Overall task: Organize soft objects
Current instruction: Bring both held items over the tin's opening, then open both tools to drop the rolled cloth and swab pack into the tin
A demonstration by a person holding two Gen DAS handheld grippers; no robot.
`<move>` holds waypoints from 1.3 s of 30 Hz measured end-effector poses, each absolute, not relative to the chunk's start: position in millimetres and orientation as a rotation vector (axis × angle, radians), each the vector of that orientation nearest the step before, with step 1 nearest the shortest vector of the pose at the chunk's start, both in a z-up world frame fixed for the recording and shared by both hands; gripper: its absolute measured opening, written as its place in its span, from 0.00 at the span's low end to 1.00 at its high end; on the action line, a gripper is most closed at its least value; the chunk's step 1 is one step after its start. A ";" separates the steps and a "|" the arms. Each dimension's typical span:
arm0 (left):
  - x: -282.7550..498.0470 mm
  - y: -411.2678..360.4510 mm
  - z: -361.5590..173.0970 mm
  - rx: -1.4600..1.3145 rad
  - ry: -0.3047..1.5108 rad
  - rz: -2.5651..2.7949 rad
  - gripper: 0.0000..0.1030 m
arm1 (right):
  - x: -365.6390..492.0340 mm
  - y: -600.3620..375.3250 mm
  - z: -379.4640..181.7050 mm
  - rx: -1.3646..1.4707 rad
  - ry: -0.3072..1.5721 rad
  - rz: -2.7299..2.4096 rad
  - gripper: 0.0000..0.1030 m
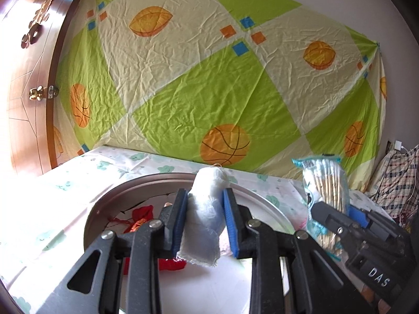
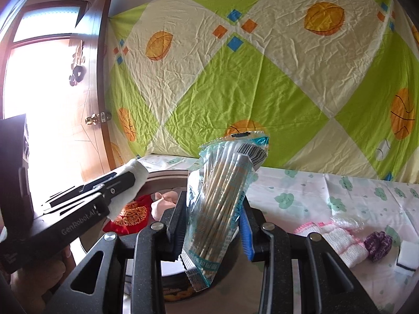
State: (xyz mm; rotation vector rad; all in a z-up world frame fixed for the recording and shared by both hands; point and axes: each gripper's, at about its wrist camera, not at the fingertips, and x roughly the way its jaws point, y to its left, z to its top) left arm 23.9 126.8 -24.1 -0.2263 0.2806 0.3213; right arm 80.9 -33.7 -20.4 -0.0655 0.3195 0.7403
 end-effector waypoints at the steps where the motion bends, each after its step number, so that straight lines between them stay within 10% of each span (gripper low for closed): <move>1: 25.0 129.6 -24.6 -0.225 0.292 0.328 0.26 | 82.2 -30.1 -18.9 -0.070 0.321 0.747 0.36; 34: 55.6 173.5 -34.7 -0.223 0.497 0.358 0.26 | 122.9 35.5 -51.1 -0.180 0.558 0.809 0.37; 39: 53.3 174.3 -33.8 -0.229 0.491 0.369 0.44 | 125.7 34.9 -52.3 -0.162 0.576 0.826 0.42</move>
